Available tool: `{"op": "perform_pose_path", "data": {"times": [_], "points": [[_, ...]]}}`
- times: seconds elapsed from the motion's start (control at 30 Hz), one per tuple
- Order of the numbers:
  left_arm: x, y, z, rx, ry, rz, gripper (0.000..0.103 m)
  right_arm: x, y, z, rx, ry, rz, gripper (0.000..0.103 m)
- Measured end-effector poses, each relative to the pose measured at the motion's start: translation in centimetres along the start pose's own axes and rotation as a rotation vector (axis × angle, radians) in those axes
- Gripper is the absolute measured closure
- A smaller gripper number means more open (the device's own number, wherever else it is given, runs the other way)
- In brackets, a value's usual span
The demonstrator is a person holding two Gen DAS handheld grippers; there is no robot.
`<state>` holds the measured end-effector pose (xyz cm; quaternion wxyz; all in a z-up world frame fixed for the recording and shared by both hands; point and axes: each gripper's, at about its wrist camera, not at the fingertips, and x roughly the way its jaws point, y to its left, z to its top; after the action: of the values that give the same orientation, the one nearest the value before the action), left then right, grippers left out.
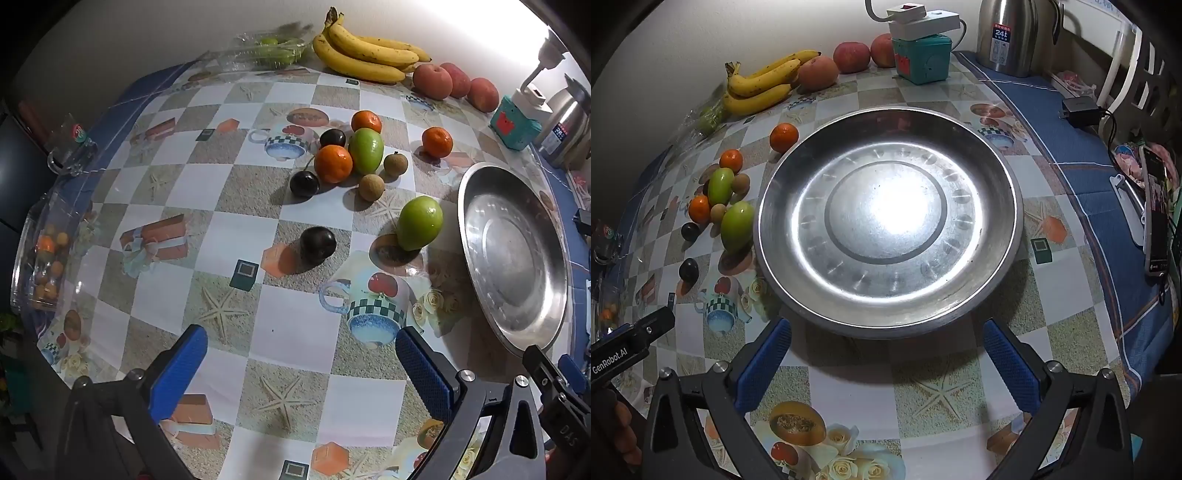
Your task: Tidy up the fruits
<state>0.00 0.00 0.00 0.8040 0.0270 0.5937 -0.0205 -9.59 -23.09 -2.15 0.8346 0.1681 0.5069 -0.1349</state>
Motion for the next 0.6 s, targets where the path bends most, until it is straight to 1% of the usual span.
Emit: {"op": "perform_pose_path", "data": {"times": [0.6], "points": [[0.16, 0.00, -0.11, -0.001, 0.007, -0.007, 0.000, -0.14, -0.02, -0.08, -0.003, 0.000, 0.000, 0.000]]}}
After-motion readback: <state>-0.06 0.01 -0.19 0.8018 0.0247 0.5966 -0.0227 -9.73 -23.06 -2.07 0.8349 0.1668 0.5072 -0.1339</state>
